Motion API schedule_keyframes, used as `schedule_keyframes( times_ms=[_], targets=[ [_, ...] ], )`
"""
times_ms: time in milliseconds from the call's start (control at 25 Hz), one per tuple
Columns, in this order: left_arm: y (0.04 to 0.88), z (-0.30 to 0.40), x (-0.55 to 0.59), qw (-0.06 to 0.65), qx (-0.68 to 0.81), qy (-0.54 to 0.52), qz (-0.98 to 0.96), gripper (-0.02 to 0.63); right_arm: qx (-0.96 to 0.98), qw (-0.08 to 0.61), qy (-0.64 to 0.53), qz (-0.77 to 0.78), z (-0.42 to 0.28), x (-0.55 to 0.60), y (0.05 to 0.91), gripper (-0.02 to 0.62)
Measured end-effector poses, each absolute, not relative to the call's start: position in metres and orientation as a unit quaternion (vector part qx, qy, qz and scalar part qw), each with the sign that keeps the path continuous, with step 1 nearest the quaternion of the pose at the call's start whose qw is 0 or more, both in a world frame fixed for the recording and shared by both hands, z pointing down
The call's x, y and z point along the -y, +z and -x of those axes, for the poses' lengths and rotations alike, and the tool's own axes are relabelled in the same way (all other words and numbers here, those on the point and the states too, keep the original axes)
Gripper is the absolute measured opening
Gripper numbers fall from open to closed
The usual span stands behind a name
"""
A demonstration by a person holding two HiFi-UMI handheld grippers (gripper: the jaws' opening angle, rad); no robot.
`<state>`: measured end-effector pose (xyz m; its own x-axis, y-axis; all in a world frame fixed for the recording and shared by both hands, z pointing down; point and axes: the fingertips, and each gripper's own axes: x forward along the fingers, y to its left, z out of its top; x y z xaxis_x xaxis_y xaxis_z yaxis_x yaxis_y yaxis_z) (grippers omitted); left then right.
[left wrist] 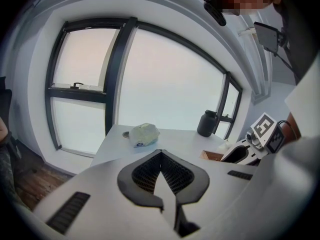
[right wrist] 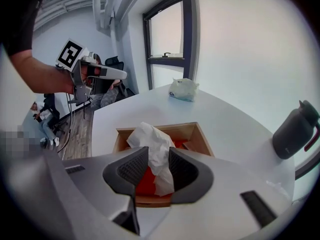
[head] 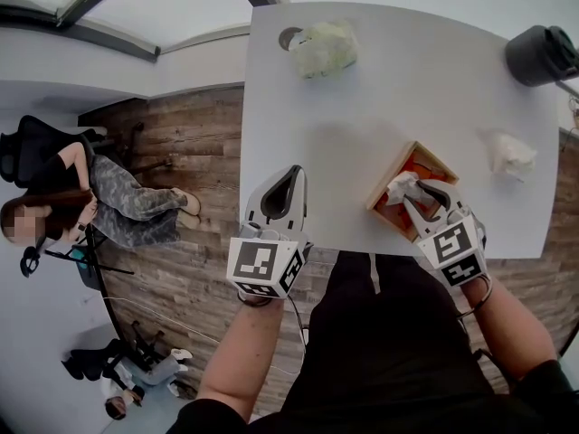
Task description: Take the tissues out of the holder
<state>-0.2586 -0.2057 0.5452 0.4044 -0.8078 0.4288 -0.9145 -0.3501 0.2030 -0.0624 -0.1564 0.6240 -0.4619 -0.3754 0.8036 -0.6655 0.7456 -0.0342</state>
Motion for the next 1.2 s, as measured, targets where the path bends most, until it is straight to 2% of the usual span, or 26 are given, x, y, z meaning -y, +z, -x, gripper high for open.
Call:
schedule_keyframes(
  times_ms=[320, 480, 560, 1200],
  targets=[
    [0.547, 0.263, 0.205, 0.212, 0.540, 0.124, -0.805, 0.005, 0.833, 0.417, 0.193, -0.308, 0.060, 0.153, 0.631, 0.123],
    [0.544, 0.263, 0.202, 0.209, 0.542, 0.125, -0.804, 0.005, 0.837, 0.401, 0.199, -0.316, 0.058, 0.153, 0.626, 0.039],
    [0.542, 0.262, 0.201, 0.208, 0.543, 0.126, -0.804, 0.005, 0.837, 0.398, 0.196, -0.319, 0.056, 0.152, 0.624, 0.017],
    [0.511, 0.247, 0.199, 0.180, 0.541, 0.124, -0.812, 0.005, 0.851, 0.376, 0.186, -0.316, 0.051, 0.150, 0.598, 0.015]
  ],
)
